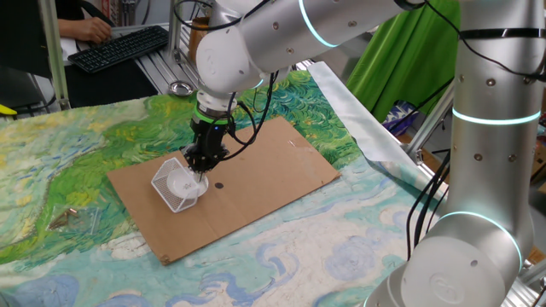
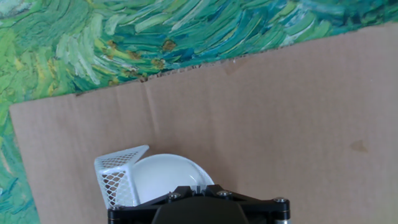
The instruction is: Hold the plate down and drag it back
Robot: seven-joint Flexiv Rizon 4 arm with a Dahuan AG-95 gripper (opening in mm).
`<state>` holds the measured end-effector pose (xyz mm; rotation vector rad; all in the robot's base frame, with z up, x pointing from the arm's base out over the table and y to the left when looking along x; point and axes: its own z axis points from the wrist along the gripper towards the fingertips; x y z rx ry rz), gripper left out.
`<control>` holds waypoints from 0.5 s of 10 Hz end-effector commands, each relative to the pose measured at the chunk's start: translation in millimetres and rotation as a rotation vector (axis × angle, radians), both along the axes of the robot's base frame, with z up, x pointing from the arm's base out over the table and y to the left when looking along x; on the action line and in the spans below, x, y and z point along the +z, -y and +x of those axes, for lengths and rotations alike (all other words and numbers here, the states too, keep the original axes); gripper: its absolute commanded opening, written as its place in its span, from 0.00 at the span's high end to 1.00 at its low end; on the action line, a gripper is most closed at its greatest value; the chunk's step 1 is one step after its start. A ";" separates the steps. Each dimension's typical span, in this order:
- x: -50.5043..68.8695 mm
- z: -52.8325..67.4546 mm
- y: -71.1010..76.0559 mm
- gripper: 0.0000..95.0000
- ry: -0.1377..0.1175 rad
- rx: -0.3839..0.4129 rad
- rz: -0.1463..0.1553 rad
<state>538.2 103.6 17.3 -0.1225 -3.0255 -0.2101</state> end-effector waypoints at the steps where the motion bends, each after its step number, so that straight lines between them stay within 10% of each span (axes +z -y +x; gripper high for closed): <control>1: -0.5 1.0 1.9 1.00 -0.001 0.005 -0.007; 5: -0.9 4.0 13.6 1.00 0.004 0.030 -0.024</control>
